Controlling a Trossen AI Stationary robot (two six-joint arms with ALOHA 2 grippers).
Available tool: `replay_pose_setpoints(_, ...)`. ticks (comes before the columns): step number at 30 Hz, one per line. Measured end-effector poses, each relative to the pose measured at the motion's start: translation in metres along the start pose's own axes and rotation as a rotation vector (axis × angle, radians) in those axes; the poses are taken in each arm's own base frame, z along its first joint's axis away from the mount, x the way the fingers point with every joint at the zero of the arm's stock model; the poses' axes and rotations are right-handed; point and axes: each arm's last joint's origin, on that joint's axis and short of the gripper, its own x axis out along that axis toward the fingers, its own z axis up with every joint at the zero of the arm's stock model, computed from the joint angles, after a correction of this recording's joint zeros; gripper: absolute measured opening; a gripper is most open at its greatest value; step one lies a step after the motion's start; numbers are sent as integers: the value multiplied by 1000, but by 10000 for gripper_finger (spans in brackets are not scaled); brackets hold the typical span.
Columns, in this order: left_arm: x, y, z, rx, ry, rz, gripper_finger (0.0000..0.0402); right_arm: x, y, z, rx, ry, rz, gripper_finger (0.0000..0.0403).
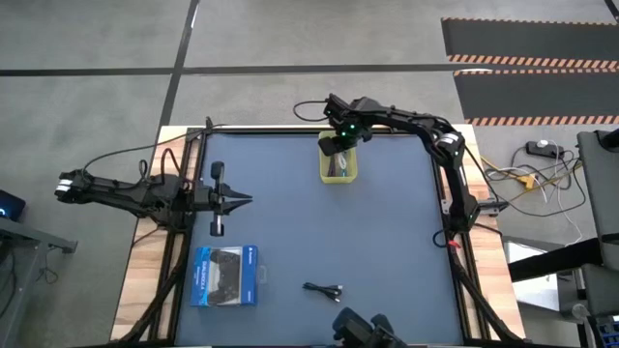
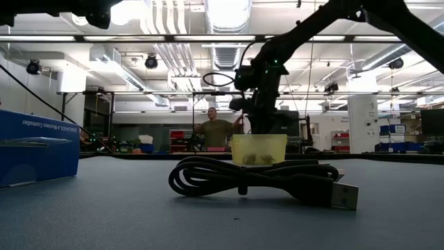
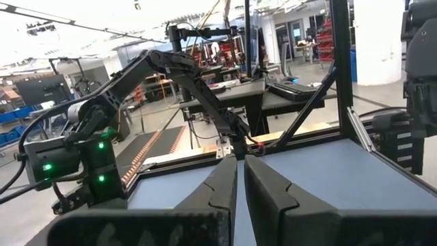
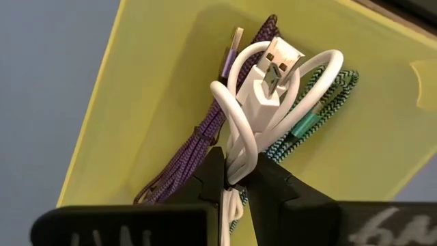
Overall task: Pick and place USB-C Cables
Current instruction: Put the white charger cable into the yellow bin
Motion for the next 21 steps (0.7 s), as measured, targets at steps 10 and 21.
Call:
replay_pose_setpoints(10, 0, 0, 0, 0, 0, 0, 13, 13, -1, 3, -8, 2, -3, 29)
replay_pose_setpoints(21, 0, 0, 0, 0, 2, -1, 13, 15, 0, 4, -20, -9, 1, 53)
